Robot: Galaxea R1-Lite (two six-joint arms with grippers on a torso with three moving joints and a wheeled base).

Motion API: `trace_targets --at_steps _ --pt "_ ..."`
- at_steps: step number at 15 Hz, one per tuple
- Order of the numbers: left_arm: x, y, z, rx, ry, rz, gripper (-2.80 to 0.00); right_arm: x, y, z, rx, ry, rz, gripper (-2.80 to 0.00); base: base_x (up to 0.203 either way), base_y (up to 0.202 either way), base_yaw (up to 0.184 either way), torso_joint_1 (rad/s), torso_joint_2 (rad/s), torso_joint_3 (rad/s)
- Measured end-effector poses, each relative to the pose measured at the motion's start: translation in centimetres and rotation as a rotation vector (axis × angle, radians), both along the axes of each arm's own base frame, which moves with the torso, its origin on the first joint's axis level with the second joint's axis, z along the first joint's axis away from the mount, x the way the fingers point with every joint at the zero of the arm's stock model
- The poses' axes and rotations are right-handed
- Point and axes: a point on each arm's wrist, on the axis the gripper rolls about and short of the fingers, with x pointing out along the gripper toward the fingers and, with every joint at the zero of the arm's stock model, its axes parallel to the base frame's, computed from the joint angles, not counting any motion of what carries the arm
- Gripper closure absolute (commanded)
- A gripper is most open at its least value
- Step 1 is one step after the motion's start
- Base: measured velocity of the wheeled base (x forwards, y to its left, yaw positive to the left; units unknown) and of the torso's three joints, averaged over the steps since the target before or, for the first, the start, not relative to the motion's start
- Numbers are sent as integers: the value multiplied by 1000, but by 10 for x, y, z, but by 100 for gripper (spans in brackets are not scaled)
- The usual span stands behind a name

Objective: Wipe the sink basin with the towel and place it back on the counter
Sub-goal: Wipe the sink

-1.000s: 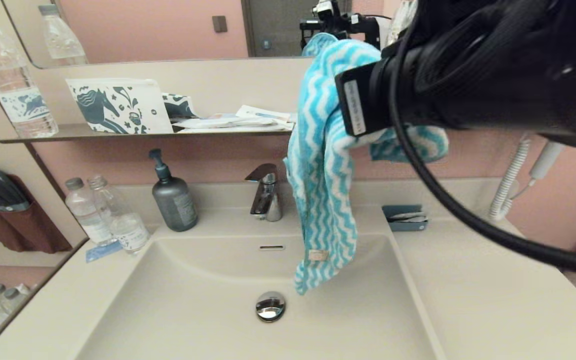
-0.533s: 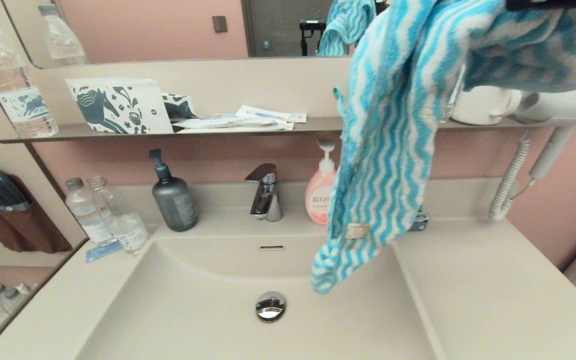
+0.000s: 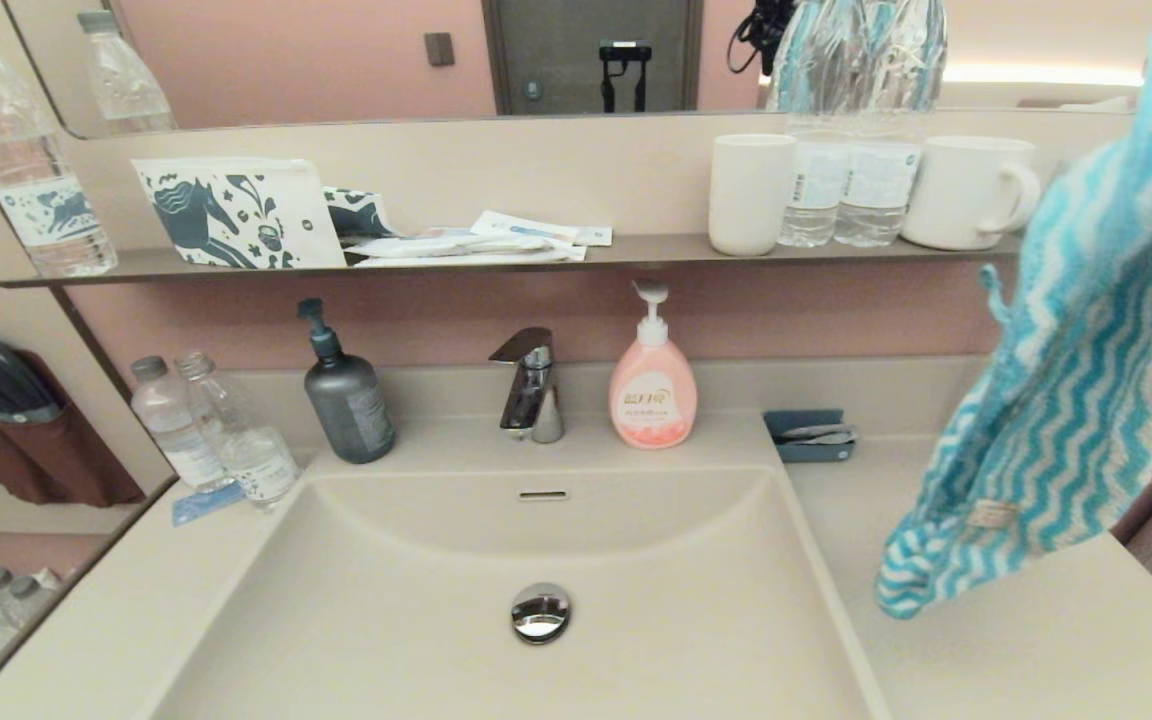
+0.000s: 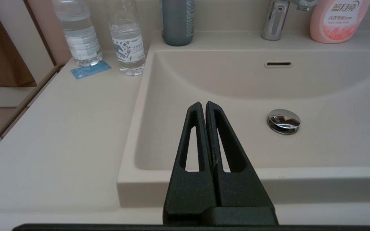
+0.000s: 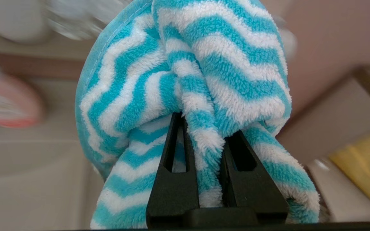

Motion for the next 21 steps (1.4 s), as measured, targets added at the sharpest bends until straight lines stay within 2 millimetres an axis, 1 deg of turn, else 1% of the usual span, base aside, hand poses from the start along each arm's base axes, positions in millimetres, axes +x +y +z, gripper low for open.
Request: trace_targets --at_steps 4,6,7,9,11,13,15,18,21 --pt "0 0 0 0 0 0 0 3 -36 -24 -83 99 -168 0 0 0 0 0 0 0" --pt "0 0 0 1 0 0 0 11 -49 -40 -109 162 -215 0 0 0 0 0 0 0" --pt "0 0 0 0 0 0 0 16 -53 -47 -106 172 -216 0 0 0 0 0 0 0" --pt "0 0 0 0 0 0 0 29 -55 -56 -98 157 -213 0 0 0 0 0 0 0" --pt "0 0 0 0 0 0 0 41 -56 -59 -92 135 -218 0 0 0 0 0 0 0" --pt "0 0 0 0 0 0 0 49 -55 -69 -98 169 -214 0 0 0 0 0 0 0" --pt "0 0 0 0 0 0 0 53 -54 -86 -114 233 -207 0 0 0 0 0 0 0" --pt "0 0 0 0 0 0 0 60 -52 -117 -128 343 -199 0 0 0 0 0 0 0" --pt "0 0 0 0 0 0 0 80 -50 -142 -102 436 -237 0 0 0 0 0 0 0"
